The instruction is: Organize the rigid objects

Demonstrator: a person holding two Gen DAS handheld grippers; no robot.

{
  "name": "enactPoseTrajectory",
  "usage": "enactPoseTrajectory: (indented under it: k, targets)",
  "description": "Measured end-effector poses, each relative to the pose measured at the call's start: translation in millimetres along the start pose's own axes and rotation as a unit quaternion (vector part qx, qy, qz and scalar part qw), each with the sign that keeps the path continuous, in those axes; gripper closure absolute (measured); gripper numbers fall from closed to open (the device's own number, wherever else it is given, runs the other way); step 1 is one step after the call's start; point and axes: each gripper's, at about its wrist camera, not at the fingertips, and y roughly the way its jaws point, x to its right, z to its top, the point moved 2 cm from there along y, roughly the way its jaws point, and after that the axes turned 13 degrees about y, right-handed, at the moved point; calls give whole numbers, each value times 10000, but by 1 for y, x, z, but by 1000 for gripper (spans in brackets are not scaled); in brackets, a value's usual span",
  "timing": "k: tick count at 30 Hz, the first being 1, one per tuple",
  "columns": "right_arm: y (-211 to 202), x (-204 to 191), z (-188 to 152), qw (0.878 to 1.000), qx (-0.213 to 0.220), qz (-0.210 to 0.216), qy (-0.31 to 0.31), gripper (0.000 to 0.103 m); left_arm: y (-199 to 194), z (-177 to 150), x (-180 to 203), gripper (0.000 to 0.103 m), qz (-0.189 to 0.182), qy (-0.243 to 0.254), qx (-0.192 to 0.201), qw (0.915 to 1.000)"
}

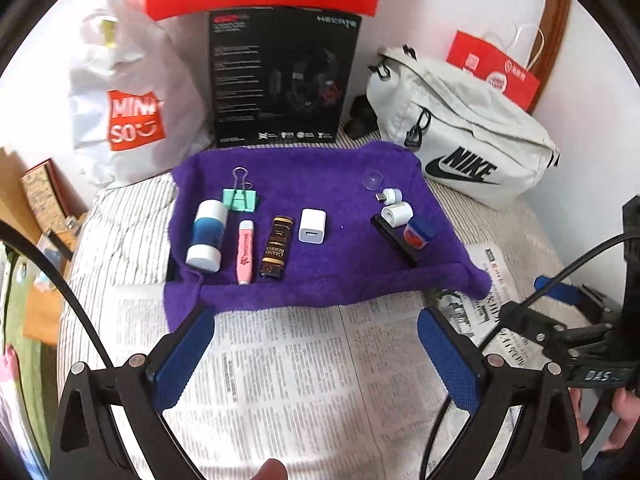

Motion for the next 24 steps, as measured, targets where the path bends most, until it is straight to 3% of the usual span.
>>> enactPoseTrajectory:
  k: [9,24]
  targets:
    - [-30,-1,-14,9989,165,-394,-188,0,-21,-22,3,0,407,-300,111,9987]
    - [-35,-9,-20,9983,158,-505,-251,0,-26,-31,4,0,467,-279,80,9985]
